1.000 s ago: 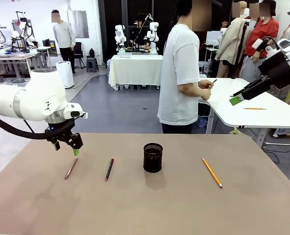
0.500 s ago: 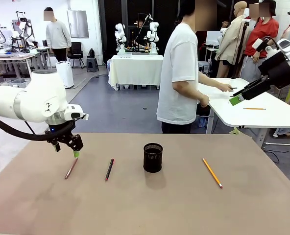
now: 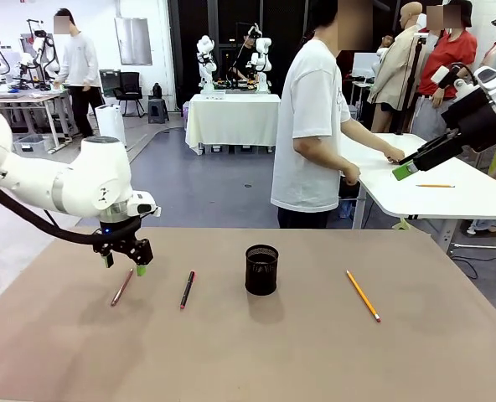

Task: Place the pens into the pen holder.
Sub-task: Pick up a writing instrument from the table and place it into the Pen holder.

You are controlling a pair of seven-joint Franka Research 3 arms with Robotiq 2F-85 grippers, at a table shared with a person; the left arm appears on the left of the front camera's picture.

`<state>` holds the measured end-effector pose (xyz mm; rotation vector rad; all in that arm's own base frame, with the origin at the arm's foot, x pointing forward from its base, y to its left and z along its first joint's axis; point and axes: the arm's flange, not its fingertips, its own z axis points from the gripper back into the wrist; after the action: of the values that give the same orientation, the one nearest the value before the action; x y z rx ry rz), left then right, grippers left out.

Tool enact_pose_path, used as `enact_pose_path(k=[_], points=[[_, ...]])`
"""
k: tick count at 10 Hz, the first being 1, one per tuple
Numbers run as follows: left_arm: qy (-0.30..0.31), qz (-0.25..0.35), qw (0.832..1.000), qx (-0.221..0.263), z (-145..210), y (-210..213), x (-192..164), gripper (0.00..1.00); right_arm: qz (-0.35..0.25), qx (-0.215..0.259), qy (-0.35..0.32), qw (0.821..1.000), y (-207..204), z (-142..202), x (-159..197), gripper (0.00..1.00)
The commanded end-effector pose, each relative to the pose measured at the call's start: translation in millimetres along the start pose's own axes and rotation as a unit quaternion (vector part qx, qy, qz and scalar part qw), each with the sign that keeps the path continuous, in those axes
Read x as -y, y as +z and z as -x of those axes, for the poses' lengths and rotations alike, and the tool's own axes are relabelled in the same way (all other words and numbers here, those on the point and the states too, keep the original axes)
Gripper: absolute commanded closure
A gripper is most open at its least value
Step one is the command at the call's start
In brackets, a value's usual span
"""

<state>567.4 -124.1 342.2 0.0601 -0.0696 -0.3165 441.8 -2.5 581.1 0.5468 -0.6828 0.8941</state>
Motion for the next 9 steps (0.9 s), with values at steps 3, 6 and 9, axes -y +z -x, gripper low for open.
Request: enact_pose_path(k=[3, 6, 9], points=[[0.038, -0.015, 0.999, -0.021, -17, -19, 0, 0.00, -0.002, 0.005, 0.002, 1.000, 0, -1, 0, 0.00], [0.047, 0.014, 0.999, -0.022, -13, -30, -9, 0.00, -0.002, 0.005, 0.002, 1.000, 0, -1, 0, 0.00], [0.054, 0.018, 0.998, -0.017, -11, -35, -14, 0.05, -0.002, 0.005, 0.002, 1.000, 0, -1, 0, 0.00]])
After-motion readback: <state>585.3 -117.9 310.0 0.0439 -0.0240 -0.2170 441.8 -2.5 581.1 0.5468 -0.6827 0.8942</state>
